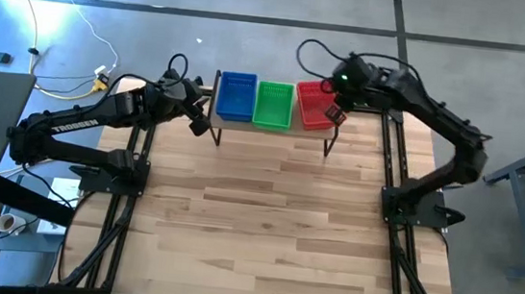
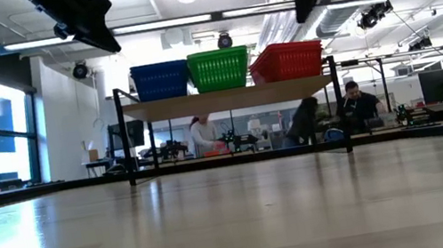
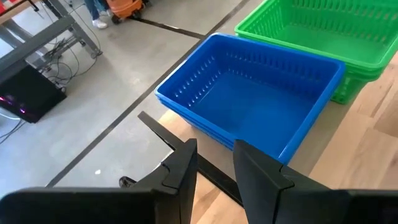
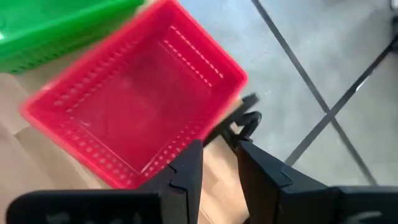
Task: Stack baskets on shelf by color
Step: Adjust the bins, then return to home position
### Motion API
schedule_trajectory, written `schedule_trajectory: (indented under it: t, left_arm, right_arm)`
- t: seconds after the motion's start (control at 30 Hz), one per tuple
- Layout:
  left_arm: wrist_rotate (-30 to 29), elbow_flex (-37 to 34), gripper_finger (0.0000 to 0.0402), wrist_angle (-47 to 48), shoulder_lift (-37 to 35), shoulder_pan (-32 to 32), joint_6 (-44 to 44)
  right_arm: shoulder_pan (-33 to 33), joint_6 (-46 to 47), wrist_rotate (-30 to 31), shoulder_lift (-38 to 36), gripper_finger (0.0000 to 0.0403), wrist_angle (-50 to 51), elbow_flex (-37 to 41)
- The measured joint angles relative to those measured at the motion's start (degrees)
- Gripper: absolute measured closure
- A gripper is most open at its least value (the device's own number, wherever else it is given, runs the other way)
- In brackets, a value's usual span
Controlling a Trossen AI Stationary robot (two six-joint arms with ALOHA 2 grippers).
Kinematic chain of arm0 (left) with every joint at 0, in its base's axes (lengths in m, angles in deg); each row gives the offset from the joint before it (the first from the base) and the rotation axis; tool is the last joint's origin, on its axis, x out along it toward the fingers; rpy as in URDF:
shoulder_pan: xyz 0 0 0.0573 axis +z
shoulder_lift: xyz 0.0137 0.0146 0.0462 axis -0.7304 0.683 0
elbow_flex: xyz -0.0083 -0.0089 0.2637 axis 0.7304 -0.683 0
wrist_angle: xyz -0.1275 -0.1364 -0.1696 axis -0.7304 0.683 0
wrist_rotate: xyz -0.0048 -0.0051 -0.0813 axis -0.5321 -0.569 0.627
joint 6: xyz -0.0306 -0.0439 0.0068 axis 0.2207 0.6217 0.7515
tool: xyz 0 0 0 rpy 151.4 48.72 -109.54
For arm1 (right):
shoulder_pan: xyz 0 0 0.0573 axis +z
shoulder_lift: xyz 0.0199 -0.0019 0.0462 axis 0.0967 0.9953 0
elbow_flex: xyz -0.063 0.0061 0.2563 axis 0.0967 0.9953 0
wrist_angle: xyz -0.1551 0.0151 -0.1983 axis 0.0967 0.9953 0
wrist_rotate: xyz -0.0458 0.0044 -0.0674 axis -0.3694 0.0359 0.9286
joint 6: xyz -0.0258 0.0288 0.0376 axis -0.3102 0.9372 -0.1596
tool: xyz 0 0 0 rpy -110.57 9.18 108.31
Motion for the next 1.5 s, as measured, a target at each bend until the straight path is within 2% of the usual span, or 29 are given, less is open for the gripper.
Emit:
schedule_trajectory:
  t: [0.23, 0.53, 0.83, 1.17, 1.4, 1.5]
  left_arm:
    - [0.0, 0.0, 0.0308, 0.0, 0.0, 0.0, 0.1]
    - [0.0, 0.0, 0.0308, 0.0, 0.0, 0.0, 0.3]
    - [0.0, 0.0, 0.0308, 0.0, 0.0, 0.0, 0.2]
    - [0.0, 0.0, 0.0308, 0.0, 0.0, 0.0, 0.1]
    - [0.1, 0.0, 0.0308, 0.0, 0.0, 0.0, 0.1]
    - [1.9, 0.0, 0.0308, 0.0, 0.0, 0.0, 0.6]
  right_arm:
    - [-2.2, 4.8, 0.3, -9.3, 0.0316, -7.5, 15.3]
    - [-2.6, 8.2, 2.3, -12.0, 0.0316, -12.6, 25.8]
    - [-2.5, 8.9, -1.2, -11.9, 0.0316, -17.7, 28.3]
    - [-2.5, 8.3, -11.3, -11.8, 0.0316, -18.8, 28.3]
    - [-2.5, 7.8, -9.7, -12.2, 0.0316, -18.3, 28.3]
    - [-2.4, 7.5, -9.8, -13.5, 0.0316, -17.6, 28.3]
